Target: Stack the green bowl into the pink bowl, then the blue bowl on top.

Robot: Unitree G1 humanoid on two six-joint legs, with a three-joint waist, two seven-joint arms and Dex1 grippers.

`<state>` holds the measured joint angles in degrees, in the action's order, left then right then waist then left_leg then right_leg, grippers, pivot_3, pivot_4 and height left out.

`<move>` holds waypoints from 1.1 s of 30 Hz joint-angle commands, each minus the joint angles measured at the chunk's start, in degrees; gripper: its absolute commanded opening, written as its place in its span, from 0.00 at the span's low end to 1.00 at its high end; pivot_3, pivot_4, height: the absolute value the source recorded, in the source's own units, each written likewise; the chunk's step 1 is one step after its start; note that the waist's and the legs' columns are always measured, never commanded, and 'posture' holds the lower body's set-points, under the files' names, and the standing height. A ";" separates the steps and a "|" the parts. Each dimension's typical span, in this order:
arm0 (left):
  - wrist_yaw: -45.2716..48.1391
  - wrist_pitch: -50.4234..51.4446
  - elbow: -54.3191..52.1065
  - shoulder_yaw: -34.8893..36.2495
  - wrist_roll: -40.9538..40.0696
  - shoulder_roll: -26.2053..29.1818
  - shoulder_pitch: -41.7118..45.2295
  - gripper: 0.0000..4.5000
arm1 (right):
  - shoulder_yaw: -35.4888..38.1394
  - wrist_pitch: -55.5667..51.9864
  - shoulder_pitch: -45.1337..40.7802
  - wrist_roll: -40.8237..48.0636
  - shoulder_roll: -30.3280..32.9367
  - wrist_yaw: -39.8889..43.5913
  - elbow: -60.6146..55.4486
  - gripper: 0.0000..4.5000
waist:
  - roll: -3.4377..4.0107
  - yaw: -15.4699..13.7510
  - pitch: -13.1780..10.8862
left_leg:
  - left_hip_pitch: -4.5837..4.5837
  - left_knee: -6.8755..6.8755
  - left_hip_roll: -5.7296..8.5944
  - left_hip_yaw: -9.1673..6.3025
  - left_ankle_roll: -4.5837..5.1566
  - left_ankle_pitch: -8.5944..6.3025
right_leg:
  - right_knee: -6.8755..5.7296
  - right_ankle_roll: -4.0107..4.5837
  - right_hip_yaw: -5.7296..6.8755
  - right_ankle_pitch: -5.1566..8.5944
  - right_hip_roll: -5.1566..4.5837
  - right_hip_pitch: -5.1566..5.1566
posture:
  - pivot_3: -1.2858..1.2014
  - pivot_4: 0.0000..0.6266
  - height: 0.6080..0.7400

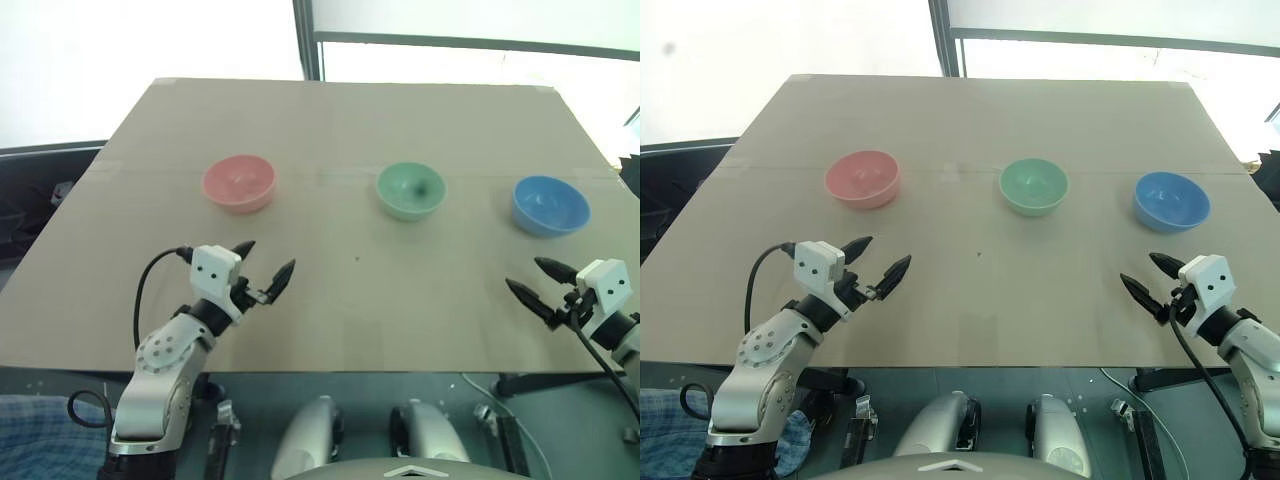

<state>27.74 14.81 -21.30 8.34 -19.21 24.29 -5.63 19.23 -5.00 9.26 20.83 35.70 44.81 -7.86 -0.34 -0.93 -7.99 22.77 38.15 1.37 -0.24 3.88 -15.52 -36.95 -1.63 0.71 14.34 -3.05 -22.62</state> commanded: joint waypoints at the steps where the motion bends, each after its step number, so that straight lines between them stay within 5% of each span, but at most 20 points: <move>1: -0.04 -0.51 -2.82 0.22 -0.18 -0.01 0.18 1.00 | 2.33 1.22 0.24 1.16 0.55 0.26 -1.01 0.76 | 0.00 0.00 0.00 | 0.00 0.00 0.00 0.00 0.00 0.00 | 0.00 0.00 0.00 0.00 0.00 0.00 | 0.52 0.24 1.00; 26: 0.32 -1.58 -1.80 -1.40 0.30 -0.67 1.41 1.00 | 2.21 1.18 1.27 3.01 0.64 0.50 -2.43 0.76 | 0.00 -0.01 0.00 | 0.00 0.00 0.00 0.00 0.00 0.00 | 0.00 -0.01 0.00 0.00 0.00 0.01 | 0.52 0.24 1.00; 33: -0.59 -0.92 0.36 -2.01 2.12 -0.38 3.05 1.00 | 0.72 -4.61 0.25 12.38 2.81 6.08 -12.65 0.76 | 0.02 0.00 0.00 | 0.00 0.01 0.00 0.00 0.01 0.00 | 0.00 -0.01 0.01 -0.01 0.00 0.01 | 0.52 0.24 1.00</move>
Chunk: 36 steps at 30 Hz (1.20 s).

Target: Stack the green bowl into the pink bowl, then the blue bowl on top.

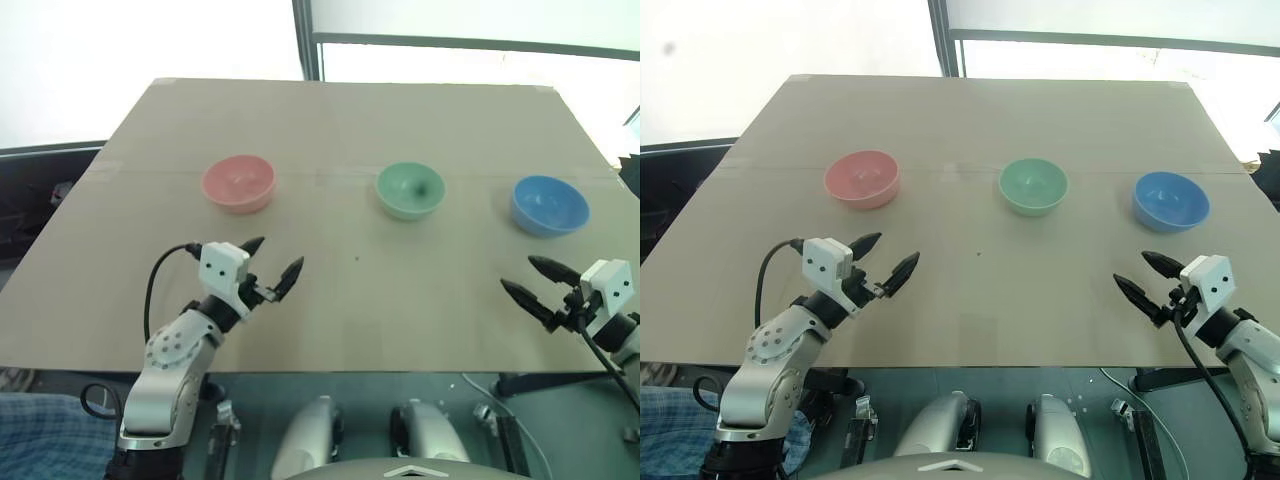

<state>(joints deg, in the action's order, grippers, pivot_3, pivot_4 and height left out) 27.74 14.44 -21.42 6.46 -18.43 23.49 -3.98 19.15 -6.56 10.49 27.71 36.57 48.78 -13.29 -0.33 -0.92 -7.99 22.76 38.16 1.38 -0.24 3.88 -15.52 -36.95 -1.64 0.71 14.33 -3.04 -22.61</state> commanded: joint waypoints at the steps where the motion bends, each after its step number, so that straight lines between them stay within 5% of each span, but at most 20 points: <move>1: -0.79 -0.32 0.95 -0.12 1.50 0.38 2.04 1.00 | 0.45 -4.83 -1.67 7.22 2.65 2.29 -9.39 0.76 | -0.04 -0.01 0.02 | 0.00 0.00 0.00 0.00 0.00 0.00 | 0.00 0.00 0.00 0.00 0.00 0.00 | 0.52 0.24 1.00; 12: -3.97 4.20 4.68 -2.61 10.71 4.51 13.81 1.00 | 0.09 -15.86 -7.51 15.63 6.69 -0.07 -19.17 0.76 | -0.06 -0.43 -0.01 | 0.11 0.02 0.02 -0.05 0.06 -0.04 | 0.09 -0.03 0.06 -0.02 -0.02 0.00 | 0.52 0.24 1.00; 23: -1.22 5.68 13.10 -9.41 23.29 14.78 25.79 1.00 | -0.20 -19.57 -9.90 17.56 7.04 -1.92 -22.55 0.76 | -0.07 -0.07 -0.02 | 0.12 0.00 0.02 -0.05 0.06 -0.04 | 0.10 -0.04 0.07 -0.02 -0.01 -0.03 | 0.52 0.24 1.00; 36: 3.35 1.63 34.70 -15.83 28.54 13.95 36.10 1.00 | 0.46 -19.62 -9.97 17.09 6.53 -4.47 -23.56 0.76 | -0.09 -0.15 -0.03 | 0.14 0.02 0.03 -0.06 0.07 -0.04 | 0.09 -0.05 0.07 -0.03 -0.03 -0.04 | 0.52 0.24 1.00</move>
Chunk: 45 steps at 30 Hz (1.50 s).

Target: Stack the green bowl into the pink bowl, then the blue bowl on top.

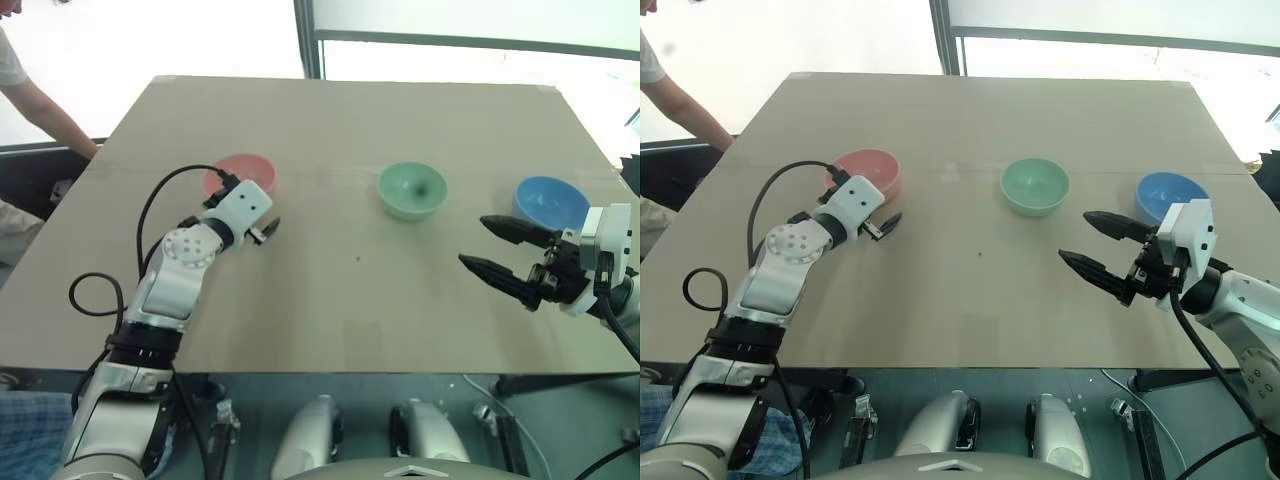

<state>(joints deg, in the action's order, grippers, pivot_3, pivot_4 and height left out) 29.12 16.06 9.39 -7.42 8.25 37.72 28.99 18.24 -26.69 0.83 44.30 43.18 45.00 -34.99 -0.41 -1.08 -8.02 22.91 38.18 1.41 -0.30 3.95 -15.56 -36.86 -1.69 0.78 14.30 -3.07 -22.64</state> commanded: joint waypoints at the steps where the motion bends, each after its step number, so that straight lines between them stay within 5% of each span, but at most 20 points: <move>1: 2.25 0.01 5.22 -2.49 2.28 -0.54 3.88 1.00 | 1.48 0.57 -0.15 0.44 -0.11 -0.87 -1.96 0.76 | 0.00 -0.04 0.00 | 0.00 0.01 0.00 0.00 0.00 0.00 | 0.00 0.00 0.00 0.00 0.00 0.00 | 0.52 0.24 1.00; 6: 3.99 -0.45 9.85 -4.32 3.28 -2.19 7.07 1.00 | 1.96 0.91 1.13 0.03 -0.40 -1.44 -2.43 0.76 | -0.01 -0.13 0.01 | 0.00 0.02 0.00 0.00 0.01 0.00 | -0.02 -0.01 0.00 0.00 0.00 0.00 | 0.52 0.24 1.00; 9: 5.10 -0.72 10.53 -4.65 3.21 -3.02 8.08 0.70 | 2.39 1.00 1.72 -0.09 -0.34 -1.67 -2.59 0.76 | -0.01 -0.08 0.01 | 0.00 0.04 0.01 0.01 0.01 0.00 | -0.03 -0.02 0.00 -0.01 0.00 0.01 | 0.52 0.24 1.00; 11: 5.69 -1.21 11.16 -5.07 3.80 -3.08 8.55 0.62 | 2.70 1.11 2.06 -0.24 -0.33 -1.90 -2.62 0.76 | -0.01 -0.08 0.01 | 0.01 0.05 0.00 0.00 0.01 0.00 | -0.03 -0.02 0.00 -0.01 0.00 0.00 | 0.52 0.24 1.00; 18: 7.07 -2.21 12.44 -5.11 4.79 -2.92 9.86 0.02 | 2.92 1.59 2.74 -0.68 -0.41 -1.91 -2.48 0.76 | 0.01 -0.12 0.05 | -0.01 0.07 0.01 -0.01 0.01 0.00 | -0.08 -0.02 0.01 -0.01 0.00 0.01 | 0.52 0.24 1.00; 24: 12.61 -3.92 9.11 -5.19 0.91 -6.20 11.66 0.02 | 2.63 1.76 2.40 -1.05 -0.24 -1.74 -1.96 0.76 | -0.03 -0.34 0.03 | 0.01 0.10 0.02 0.00 0.02 0.00 | -0.09 -0.02 0.02 -0.01 0.00 0.01 | 0.52 0.24 1.00; 33: 36.03 -14.27 -5.64 -13.51 -6.90 -5.62 8.98 0.02 | 3.13 1.72 2.47 -1.33 -0.01 -1.86 -1.89 0.76 | -0.04 -0.22 0.02 | 0.07 0.12 0.02 0.01 -0.16 0.10 | -0.04 -0.02 0.01 -0.01 0.01 -0.02 | 0.52 0.24 1.00; 43: 42.15 -10.99 -8.46 -15.86 -7.48 -5.25 8.53 0.02 | 3.64 1.83 2.97 -1.72 -0.15 -2.35 -2.21 0.76 | -0.03 0.23 0.02 | 0.00 0.18 0.01 0.02 0.05 0.00 | -0.16 -0.02 0.01 -0.01 0.12 0.03 | 0.52 0.24 1.00; 45: 42.60 -9.71 -9.63 -15.35 -8.63 -5.51 7.92 0.17 | 3.60 1.96 3.21 -1.87 -0.24 -2.35 -2.26 0.76 | -0.03 0.19 0.02 | 0.01 0.20 0.02 0.02 0.06 0.00 | -0.16 -0.03 0.01 -0.01 0.14 0.03 | 0.52 0.24 1.00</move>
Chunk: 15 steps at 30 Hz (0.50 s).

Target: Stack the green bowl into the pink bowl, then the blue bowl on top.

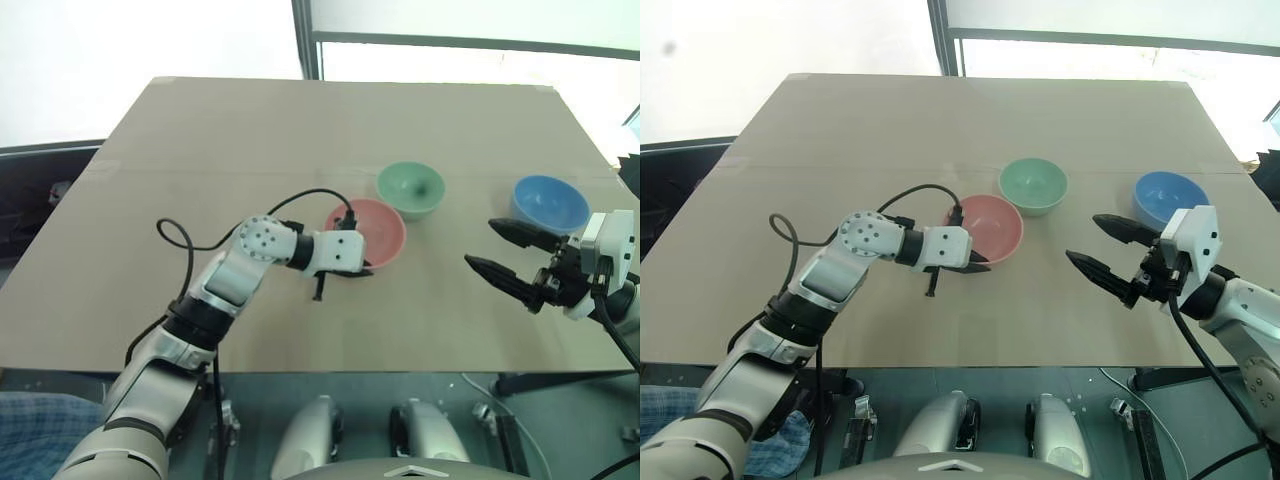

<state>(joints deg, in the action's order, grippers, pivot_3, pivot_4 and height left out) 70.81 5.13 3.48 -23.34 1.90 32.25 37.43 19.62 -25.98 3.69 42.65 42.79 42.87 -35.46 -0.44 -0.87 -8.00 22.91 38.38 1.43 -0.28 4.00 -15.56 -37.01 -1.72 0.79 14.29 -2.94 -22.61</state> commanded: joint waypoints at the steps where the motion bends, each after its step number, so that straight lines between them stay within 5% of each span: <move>1: 1.16 1.50 -4.34 0.74 -2.75 -0.09 -0.89 0.24 | 2.21 1.23 0.40 -0.22 0.11 -0.27 -1.85 0.76 | 0.00 -0.05 0.00 | 0.00 0.00 0.00 0.00 0.00 0.00 | 0.00 0.00 0.00 0.00 0.00 0.01 | 0.52 0.24 1.00; 9: 1.64 6.01 -8.13 2.76 -6.18 0.49 -1.74 0.95 | 1.99 1.45 0.39 -0.63 -0.11 0.00 -1.50 0.76 | 0.00 -0.01 0.00 | -0.05 0.04 -0.01 0.00 0.00 0.00 | -0.04 -0.01 0.00 0.00 0.04 0.05 | 0.52 0.24 1.00; 15: -2.39 14.70 -12.29 11.81 -18.55 -2.92 -4.00 0.98 | 1.91 1.66 -0.02 -1.05 0.02 0.73 -0.71 0.76 | 0.00 0.01 0.00 | -0.04 0.05 -0.02 0.00 0.00 0.00 | -0.04 -0.01 0.00 0.01 0.05 0.05 | 0.52 0.24 1.00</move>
<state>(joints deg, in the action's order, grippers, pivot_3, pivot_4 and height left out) 70.14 16.41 -4.92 -16.10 -10.91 30.06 34.17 20.01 -25.70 4.11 41.46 42.74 43.34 -35.43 -0.45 -0.86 -8.00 22.87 38.43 1.41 -0.28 4.00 -15.56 -37.06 -1.73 0.80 14.30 -2.88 -22.55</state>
